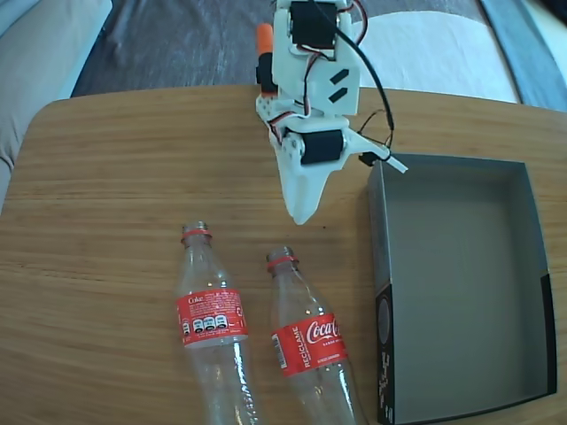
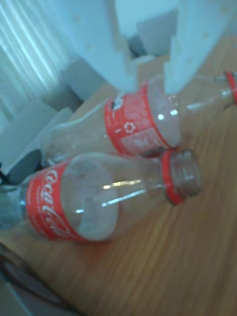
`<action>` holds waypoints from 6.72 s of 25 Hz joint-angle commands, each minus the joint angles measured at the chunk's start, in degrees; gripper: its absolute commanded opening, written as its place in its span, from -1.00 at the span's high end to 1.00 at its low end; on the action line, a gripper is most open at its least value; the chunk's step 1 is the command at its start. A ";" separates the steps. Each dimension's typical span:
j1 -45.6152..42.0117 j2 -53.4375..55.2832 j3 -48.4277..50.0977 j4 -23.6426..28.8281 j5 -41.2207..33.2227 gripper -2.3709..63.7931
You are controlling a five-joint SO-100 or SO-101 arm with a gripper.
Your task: Grasp the bottles and put them in the box.
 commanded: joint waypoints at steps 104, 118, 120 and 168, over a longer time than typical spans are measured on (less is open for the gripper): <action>4.57 -41.04 -23.38 5.01 -76.20 -0.57; 7.82 -42.01 -21.80 -1.05 -76.38 -0.57; 8.79 -44.65 -22.85 -1.05 -76.38 -0.57; 7.91 -53.35 -18.63 -13.10 -75.59 -0.14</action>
